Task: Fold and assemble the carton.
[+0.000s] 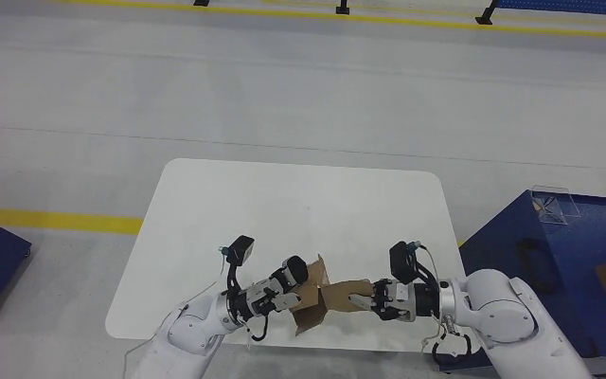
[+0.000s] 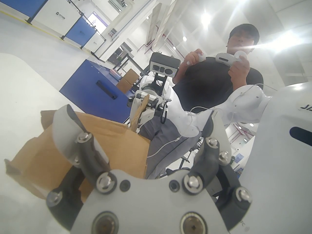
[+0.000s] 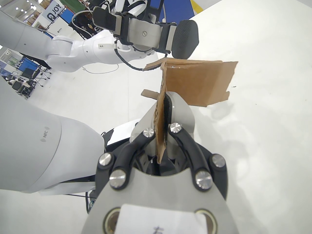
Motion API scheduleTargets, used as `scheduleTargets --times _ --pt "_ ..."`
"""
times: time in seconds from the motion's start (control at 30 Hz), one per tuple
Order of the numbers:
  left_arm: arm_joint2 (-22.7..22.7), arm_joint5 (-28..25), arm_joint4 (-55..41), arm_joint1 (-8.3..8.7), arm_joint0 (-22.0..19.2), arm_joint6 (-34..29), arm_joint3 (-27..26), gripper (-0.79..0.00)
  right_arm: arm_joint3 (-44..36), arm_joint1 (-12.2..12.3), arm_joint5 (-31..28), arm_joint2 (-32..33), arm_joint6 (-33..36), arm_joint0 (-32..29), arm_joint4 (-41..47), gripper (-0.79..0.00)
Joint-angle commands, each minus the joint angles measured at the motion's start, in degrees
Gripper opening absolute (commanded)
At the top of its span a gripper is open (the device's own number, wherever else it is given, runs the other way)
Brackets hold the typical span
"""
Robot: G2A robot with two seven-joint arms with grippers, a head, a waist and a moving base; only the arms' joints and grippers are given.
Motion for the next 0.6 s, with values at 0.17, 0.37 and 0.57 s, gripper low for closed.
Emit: scheduleTargets --times 0.17,0.37,0.57 --pt "-6.4 6.5 22.8 0.82 2.1 5.4 -6.6 0.0 0.1 0.0 4.2 0.0 -2.3 0.3 0.9 -0.785" --pt "-8.0 18.7 46.1 1.22 9.2 10.3 -21.2 0.0 0.4 0.0 6.0 -0.4 -2.7 0.9 0.9 -0.785" --pt "-7.7 30.8 51.8 1.57 13.7 7.3 -27.7 -0.022 -0.1 0.1 7.0 -0.7 -3.1 1.1 0.7 -0.785"
